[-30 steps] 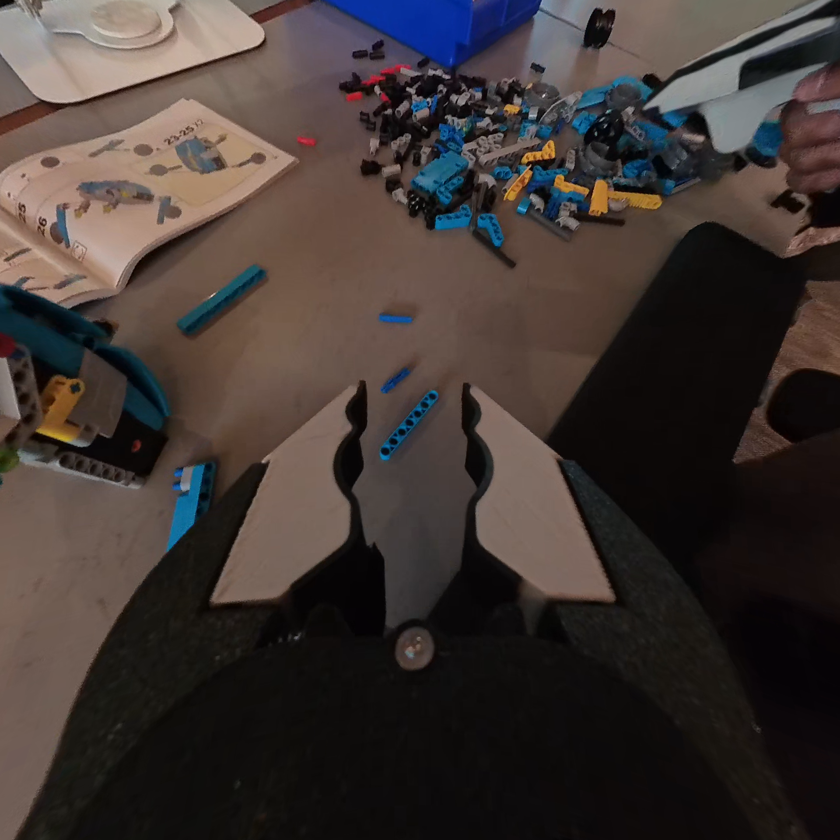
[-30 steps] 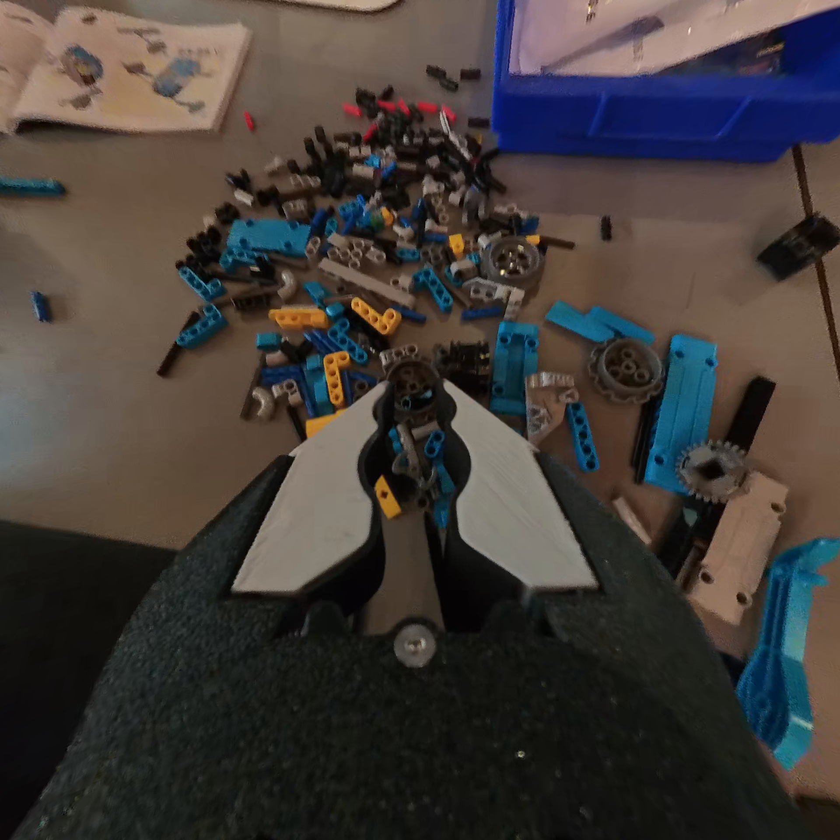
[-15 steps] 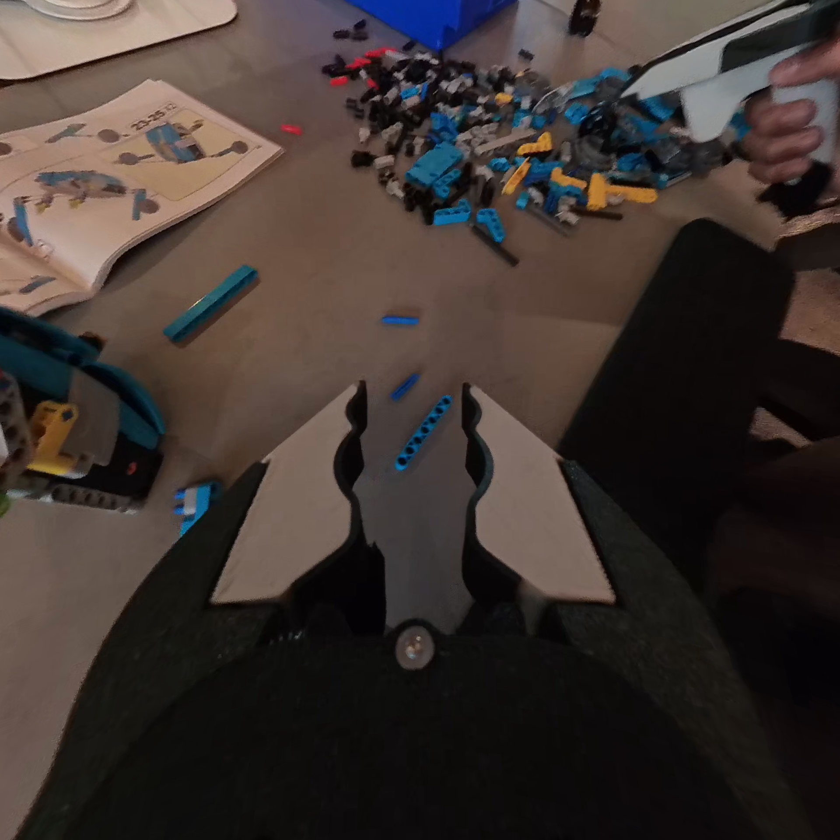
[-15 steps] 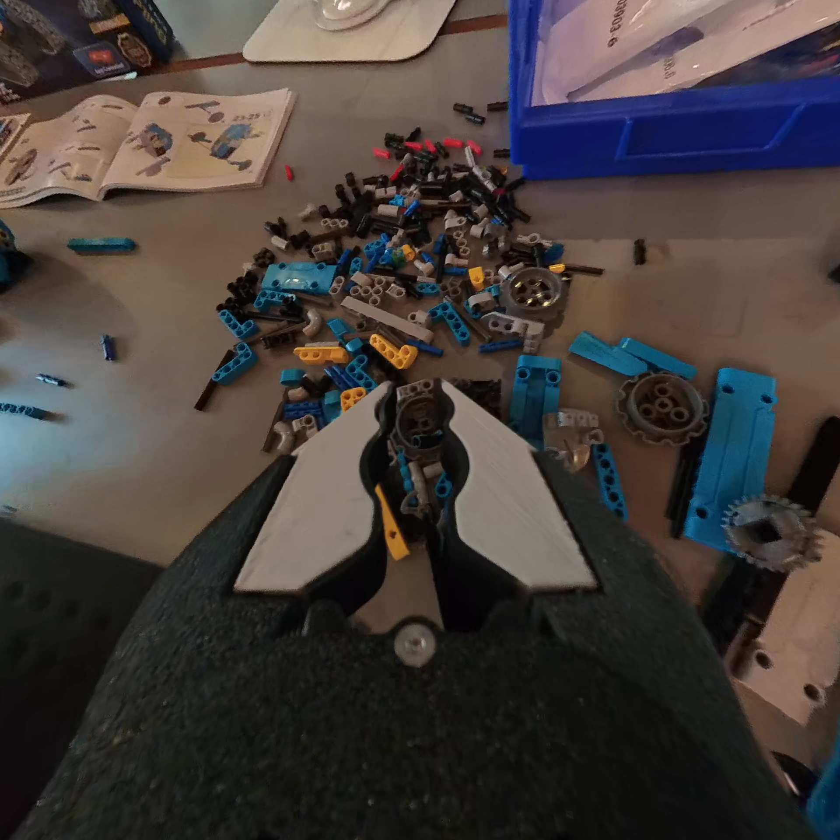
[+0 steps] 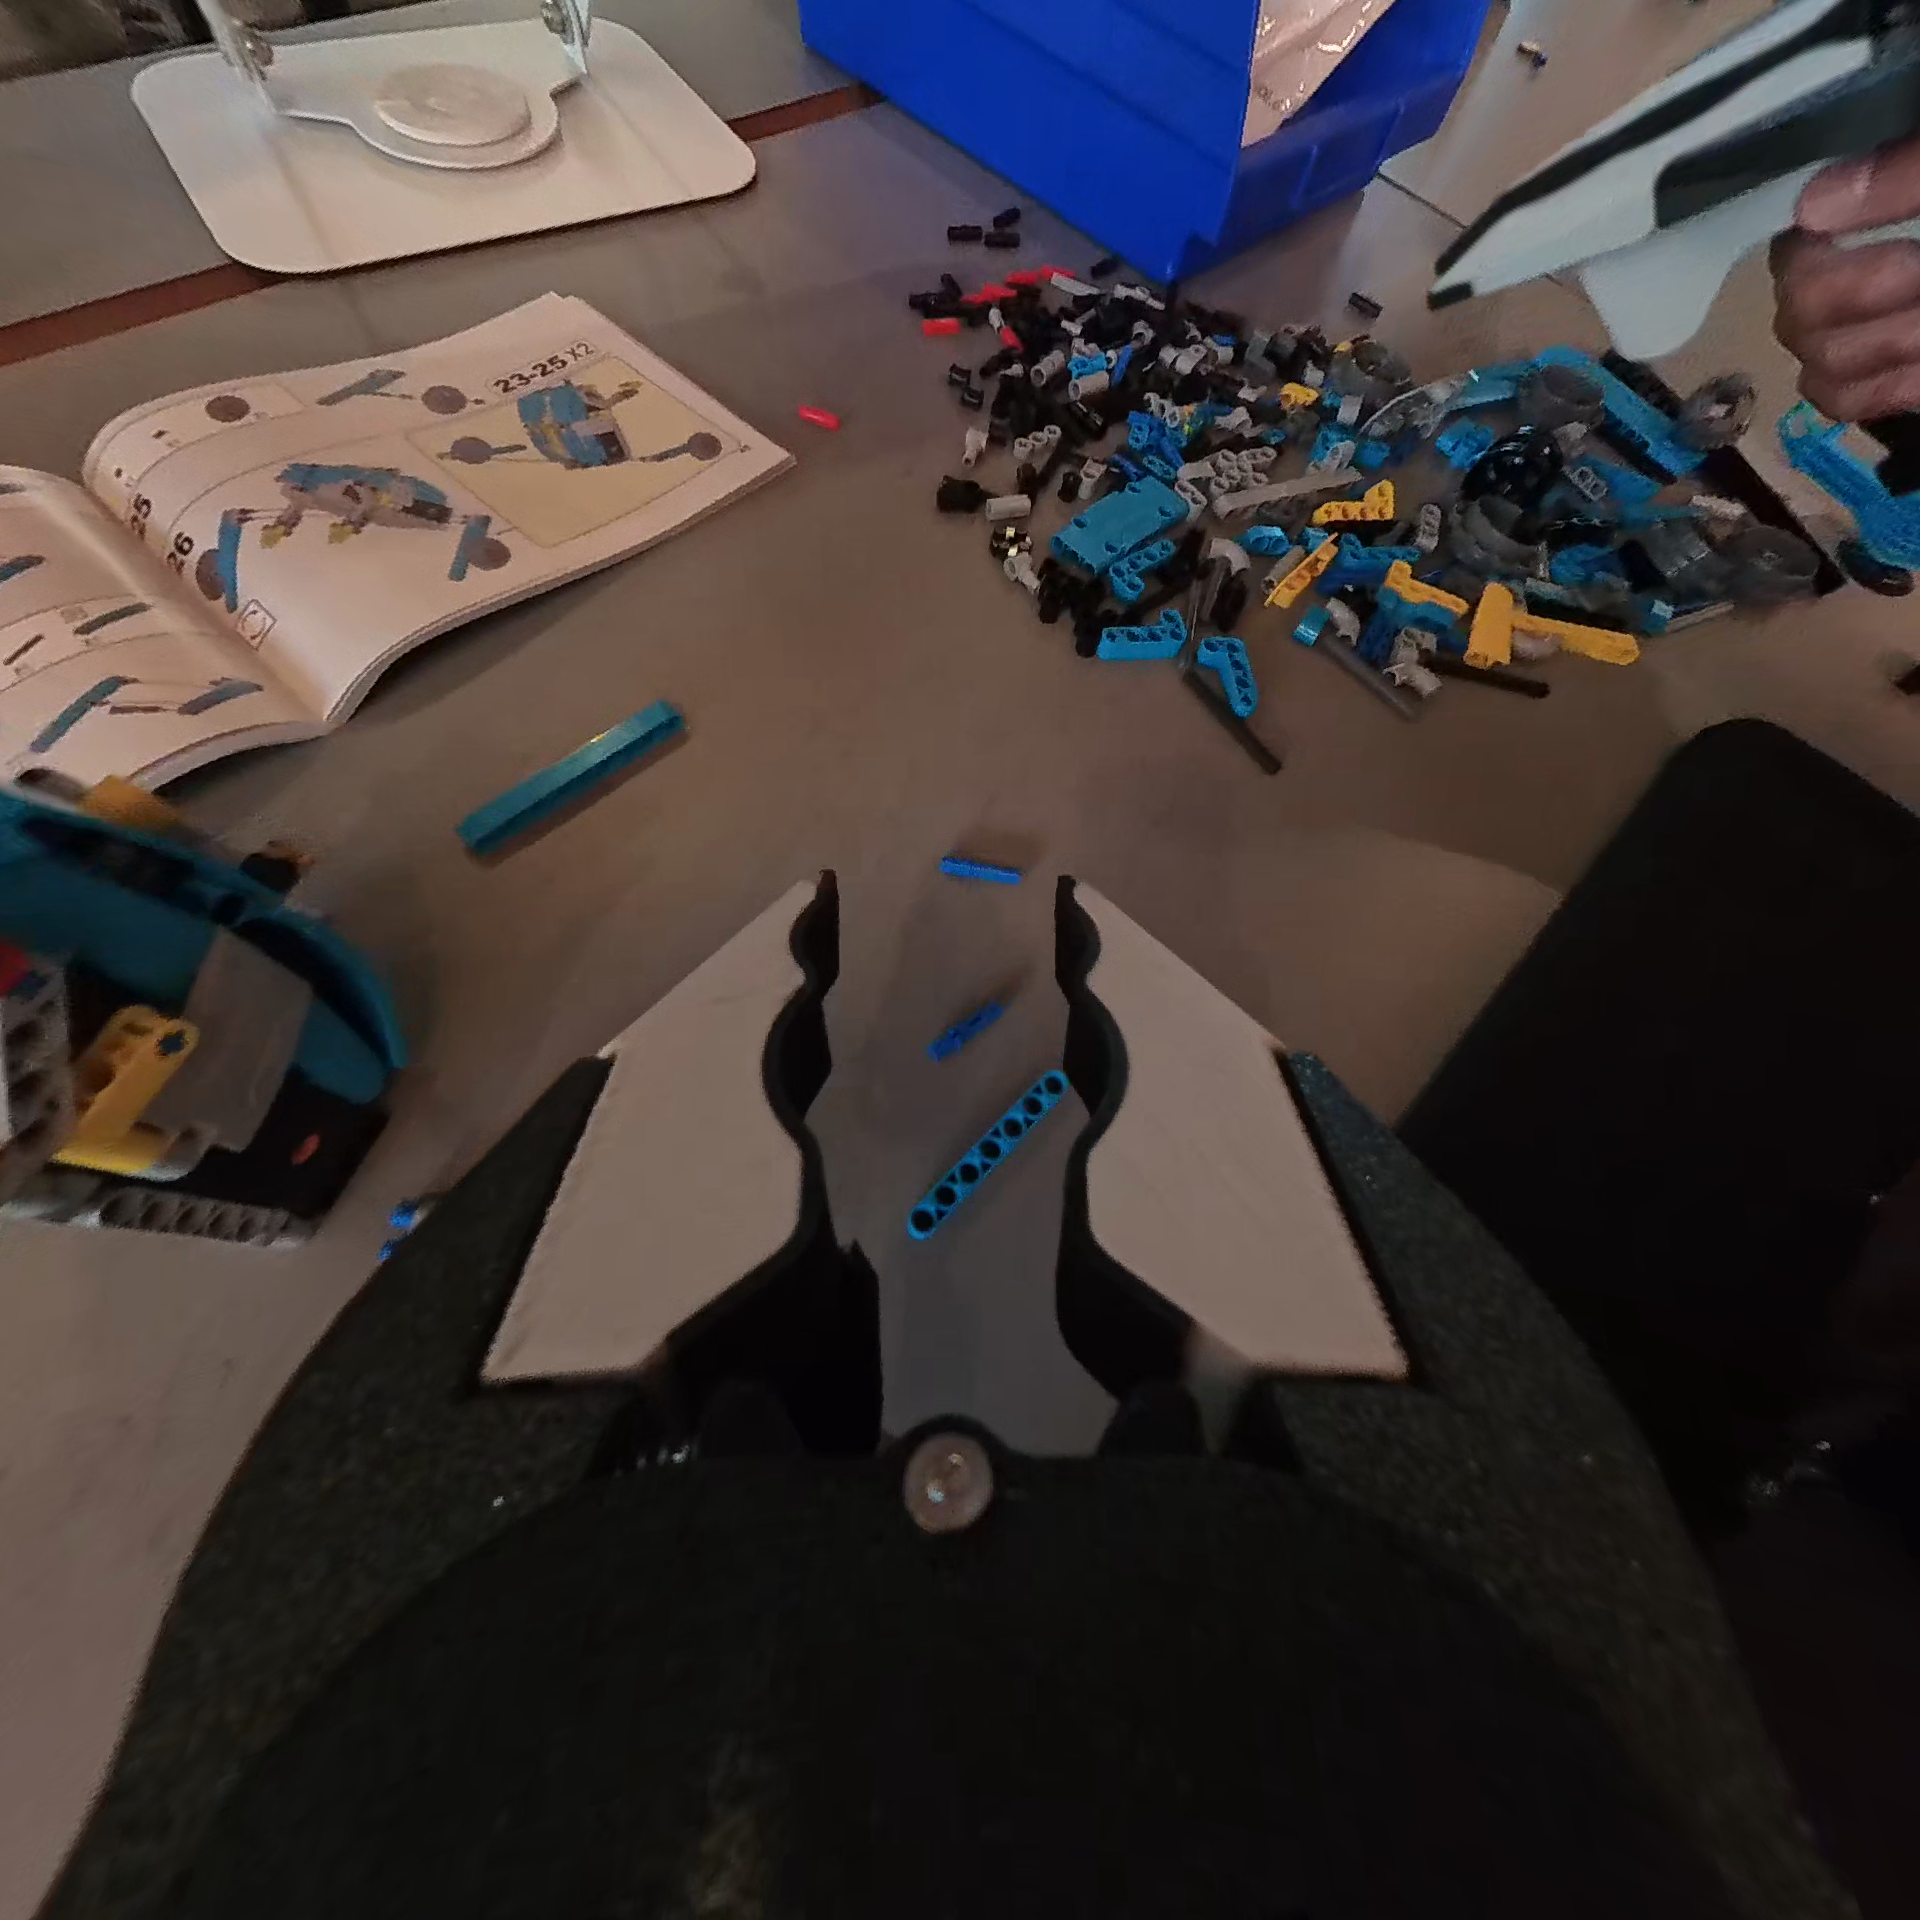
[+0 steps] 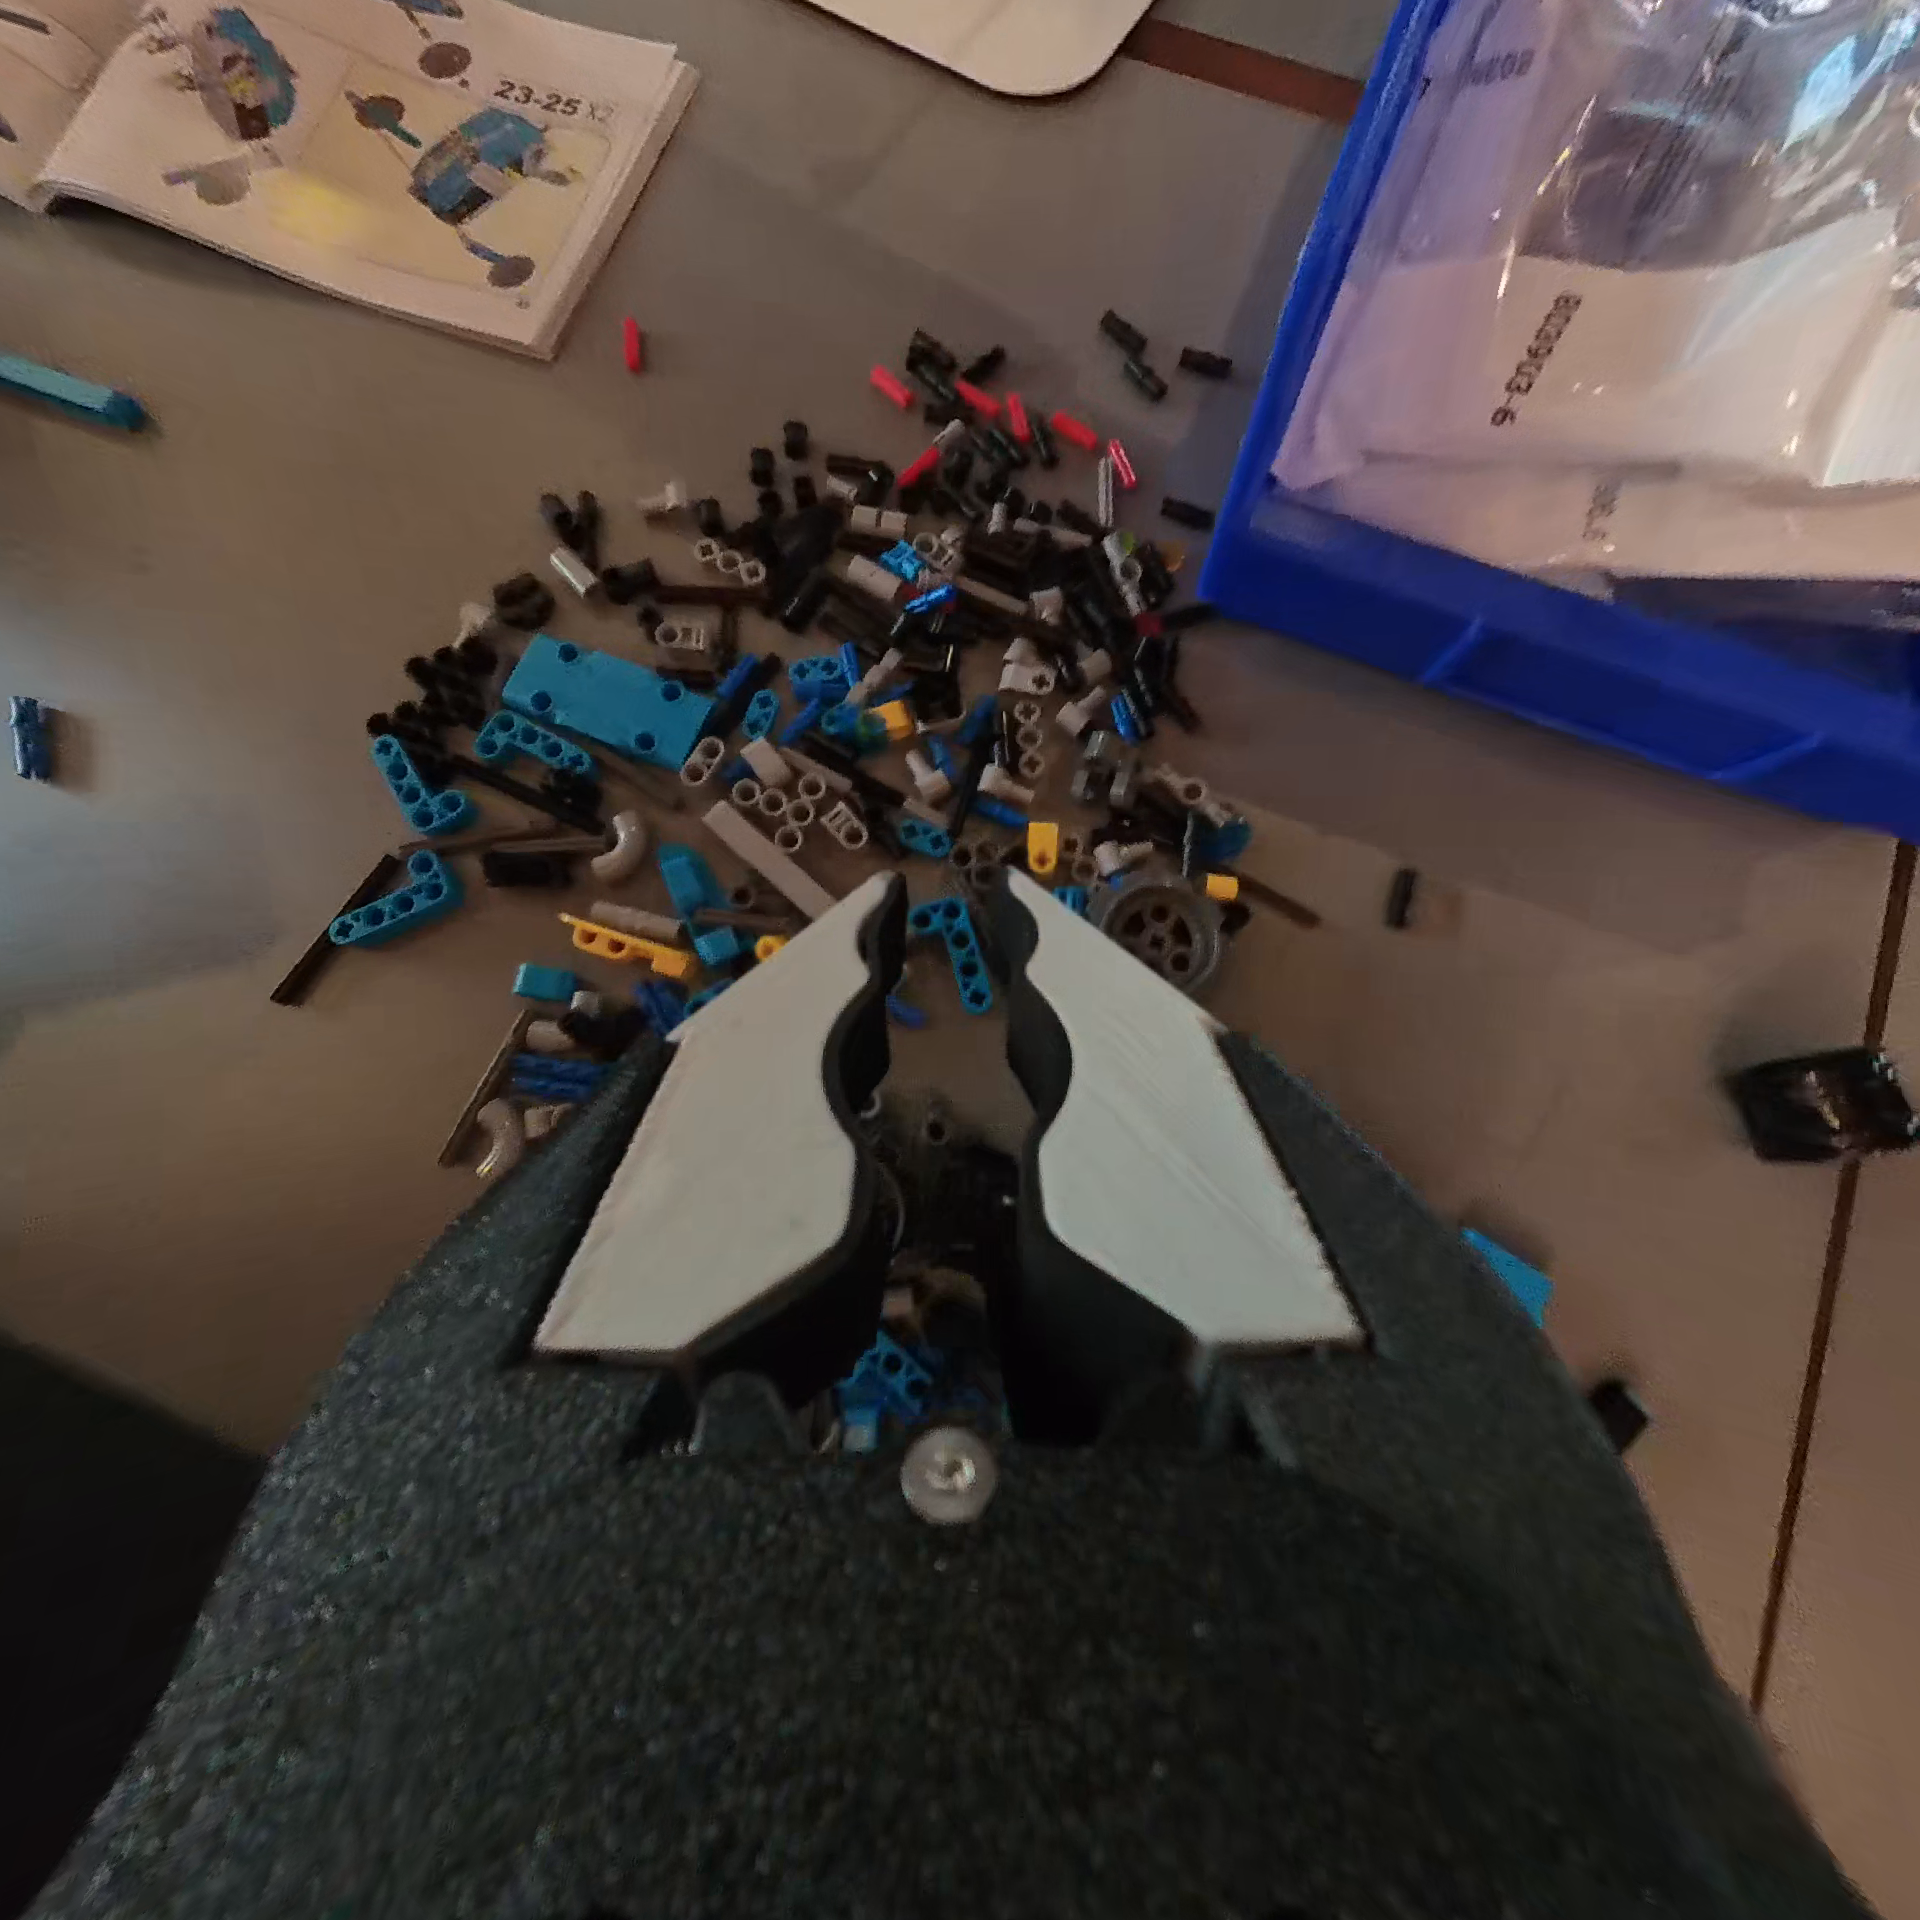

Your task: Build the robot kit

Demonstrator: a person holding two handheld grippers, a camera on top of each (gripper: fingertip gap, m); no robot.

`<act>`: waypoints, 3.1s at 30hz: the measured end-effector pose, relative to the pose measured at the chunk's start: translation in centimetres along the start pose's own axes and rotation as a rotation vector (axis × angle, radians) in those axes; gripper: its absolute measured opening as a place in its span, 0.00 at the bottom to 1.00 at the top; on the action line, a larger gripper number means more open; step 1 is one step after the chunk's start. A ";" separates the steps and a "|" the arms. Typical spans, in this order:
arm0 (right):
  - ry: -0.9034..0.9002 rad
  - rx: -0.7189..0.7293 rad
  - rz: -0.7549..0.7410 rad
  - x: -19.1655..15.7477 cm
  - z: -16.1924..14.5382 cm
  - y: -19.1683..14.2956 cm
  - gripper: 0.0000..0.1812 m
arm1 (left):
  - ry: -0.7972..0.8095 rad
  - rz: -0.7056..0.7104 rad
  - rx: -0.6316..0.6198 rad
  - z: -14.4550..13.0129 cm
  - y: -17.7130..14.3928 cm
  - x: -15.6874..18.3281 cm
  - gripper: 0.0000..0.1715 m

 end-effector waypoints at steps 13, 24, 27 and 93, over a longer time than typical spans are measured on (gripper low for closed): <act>-0.170 -0.163 0.192 -4.0 0.0 6.8 0.09 | 0.045 -0.018 -0.021 1.5 2.5 1.9 0.24; -0.214 -0.270 0.244 -4.1 -0.6 8.2 0.07 | 0.016 0.001 -0.025 0.6 1.9 0.1 0.24; -0.227 -0.284 0.270 -4.2 -0.6 8.3 0.07 | 0.014 0.002 -0.019 0.5 1.9 -0.2 0.24; -0.394 0.600 0.395 -17.4 3.2 -3.9 0.04 | -0.620 -0.909 0.515 10.9 6.4 4.2 0.02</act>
Point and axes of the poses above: each gripper's, where its closed fingertips meet, y out along the fingers, z out of its top, x = y × z across the jaws, the point moved 4 cm from there along -y, back along the fingers, and after that the axes turned 13 degrees about y, right-handed, at the moved point
